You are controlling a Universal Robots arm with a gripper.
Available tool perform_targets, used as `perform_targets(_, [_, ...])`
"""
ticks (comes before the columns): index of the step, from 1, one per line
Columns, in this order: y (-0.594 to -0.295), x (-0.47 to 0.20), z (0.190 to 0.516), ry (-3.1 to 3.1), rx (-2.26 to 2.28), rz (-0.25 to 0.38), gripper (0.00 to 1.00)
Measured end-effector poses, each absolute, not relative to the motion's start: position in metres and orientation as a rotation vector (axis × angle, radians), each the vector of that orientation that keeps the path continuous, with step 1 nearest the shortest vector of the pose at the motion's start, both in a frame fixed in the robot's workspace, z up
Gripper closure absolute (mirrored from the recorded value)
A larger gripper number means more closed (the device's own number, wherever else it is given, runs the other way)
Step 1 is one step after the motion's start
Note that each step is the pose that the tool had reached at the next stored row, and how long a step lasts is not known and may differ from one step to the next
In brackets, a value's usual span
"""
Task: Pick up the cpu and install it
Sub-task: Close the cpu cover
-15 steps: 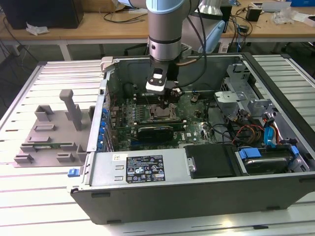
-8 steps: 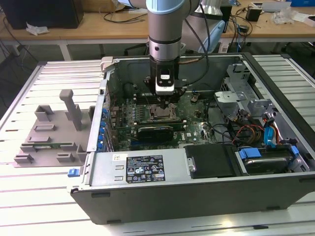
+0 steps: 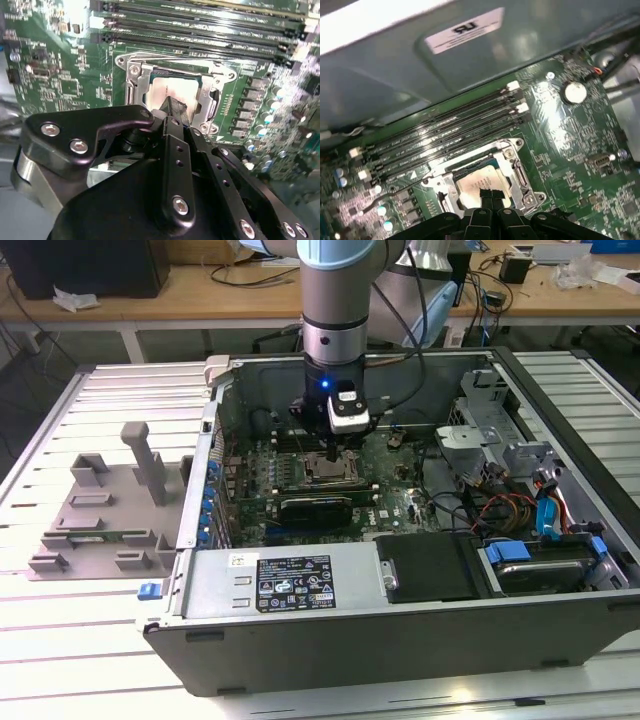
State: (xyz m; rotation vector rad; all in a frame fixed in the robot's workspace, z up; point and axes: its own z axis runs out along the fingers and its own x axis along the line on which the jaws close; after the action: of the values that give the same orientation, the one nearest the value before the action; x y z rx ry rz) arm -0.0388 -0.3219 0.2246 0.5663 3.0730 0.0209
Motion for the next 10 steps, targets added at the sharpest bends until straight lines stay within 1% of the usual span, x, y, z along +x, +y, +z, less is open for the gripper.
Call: perform_targets(10, [-0.3219,-0.0388,0.2243,3.122,0.171,0.024,0.89])
